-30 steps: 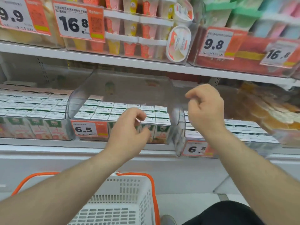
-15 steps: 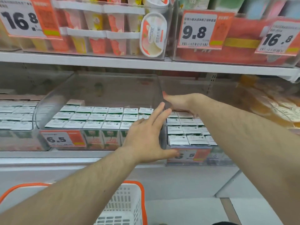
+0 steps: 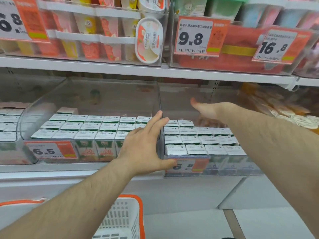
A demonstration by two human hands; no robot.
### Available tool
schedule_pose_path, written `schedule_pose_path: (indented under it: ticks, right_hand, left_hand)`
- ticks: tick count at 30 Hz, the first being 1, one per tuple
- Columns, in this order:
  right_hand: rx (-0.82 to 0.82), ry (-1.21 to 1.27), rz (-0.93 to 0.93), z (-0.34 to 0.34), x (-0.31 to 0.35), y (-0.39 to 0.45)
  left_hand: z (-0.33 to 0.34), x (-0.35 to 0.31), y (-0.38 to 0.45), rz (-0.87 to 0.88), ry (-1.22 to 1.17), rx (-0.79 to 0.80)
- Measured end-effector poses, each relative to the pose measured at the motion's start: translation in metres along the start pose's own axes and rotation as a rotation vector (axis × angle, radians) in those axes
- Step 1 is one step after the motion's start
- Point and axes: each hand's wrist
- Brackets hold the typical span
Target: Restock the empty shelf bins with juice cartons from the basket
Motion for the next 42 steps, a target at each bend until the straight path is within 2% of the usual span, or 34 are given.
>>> schedule_pose_path:
  ticks: [3,6,8,16,21,27,31,35,39,42]
  right_hand:
    - [-0.064,0.099,-0.028,0.006,-0.017,0.002]
    - [0.049,0.020,0.064,0.013,-0.011,-0.008]
    - [0.052,-0.014,0.069,0.013,-0.008,-0.012]
    - [-0.061,-0.041,0.138,-0.003,-0.068,-0.007]
    - [-0.034,-0.050,0.146,0.000,-0.068,-0.015]
    - [-0.155,-0.019,0.199,-0.022,-0.085,-0.020]
    - [-0.171,0.020,0.189,-0.014,-0.092,-0.021]
    - [-0.172,0.016,0.160,-0.013,-0.073,-0.019]
    - [-0.163,0.157,-0.039,0.003,-0.018,-0.011]
    - [-0.107,0.131,-0.080,0.017,0.026,-0.013]
  left_hand:
    - [0.001,-0.002,0.001,-0.029,-0.022,-0.004]
    - [0.002,-0.007,0.001,-0.065,-0.057,0.011]
    - [0.000,-0.009,0.001,-0.087,-0.087,0.015]
    - [0.011,-0.032,0.004,-0.221,-0.207,-0.090]
    - [0.018,-0.030,0.003,-0.224,-0.188,-0.145]
    - [0.019,-0.032,0.003,-0.223,-0.196,-0.164]
    - [0.019,-0.034,0.002,-0.228,-0.222,-0.185]
    - [0.018,-0.034,0.000,-0.224,-0.240,-0.177]
    - [0.020,-0.033,0.000,-0.211,-0.244,-0.188]
    - [0.021,-0.032,0.001,-0.211,-0.246,-0.195]
Point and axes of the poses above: each hand's wrist, its own y-axis towards the middle knuckle, its own z-axis out of the palm, x = y × z, and after that the axes turned 5 degrees about -x, right-handed
